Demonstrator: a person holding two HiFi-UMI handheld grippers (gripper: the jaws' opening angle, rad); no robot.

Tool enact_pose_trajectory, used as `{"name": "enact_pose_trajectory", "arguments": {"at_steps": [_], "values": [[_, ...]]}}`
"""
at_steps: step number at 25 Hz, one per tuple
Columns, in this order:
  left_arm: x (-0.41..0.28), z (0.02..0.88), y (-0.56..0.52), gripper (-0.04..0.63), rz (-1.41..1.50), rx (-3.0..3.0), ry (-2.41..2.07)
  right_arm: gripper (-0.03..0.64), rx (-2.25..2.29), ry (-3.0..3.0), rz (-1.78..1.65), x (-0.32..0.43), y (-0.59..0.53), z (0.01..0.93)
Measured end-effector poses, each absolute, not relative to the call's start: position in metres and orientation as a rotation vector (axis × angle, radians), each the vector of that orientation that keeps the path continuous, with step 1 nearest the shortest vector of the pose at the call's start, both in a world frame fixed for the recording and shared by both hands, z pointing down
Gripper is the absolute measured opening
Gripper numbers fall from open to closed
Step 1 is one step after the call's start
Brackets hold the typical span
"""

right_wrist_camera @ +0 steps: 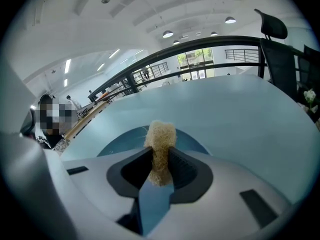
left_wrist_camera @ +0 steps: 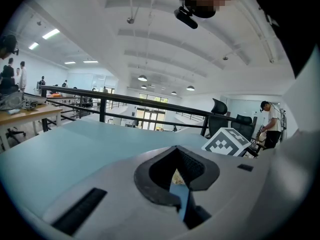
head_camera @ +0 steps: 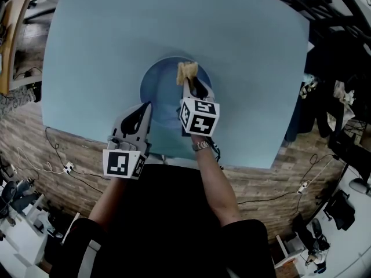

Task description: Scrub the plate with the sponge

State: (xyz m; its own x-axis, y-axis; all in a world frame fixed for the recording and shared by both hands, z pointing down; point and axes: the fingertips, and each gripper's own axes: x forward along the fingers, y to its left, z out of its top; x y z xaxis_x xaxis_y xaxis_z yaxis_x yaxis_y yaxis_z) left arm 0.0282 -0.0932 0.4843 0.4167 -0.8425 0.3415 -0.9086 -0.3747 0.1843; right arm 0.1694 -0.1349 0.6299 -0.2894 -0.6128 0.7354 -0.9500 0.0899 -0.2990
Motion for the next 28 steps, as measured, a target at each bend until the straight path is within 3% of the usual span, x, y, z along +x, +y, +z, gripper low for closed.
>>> {"name": "enact_pose_trajectory", "arguments": {"at_steps": [19,28], "values": [[0.027,0.481,-0.083,0.002,0.259,2.344,-1.494,0.083,1.608,-1.75,1.081,0.206,-0.096,0.629],[0.02,0.483,-0.082,0.002,0.252,2.336,-1.503,0.083,1.599,-1.845,1.086,0.181,-0.1,0.607]]}}
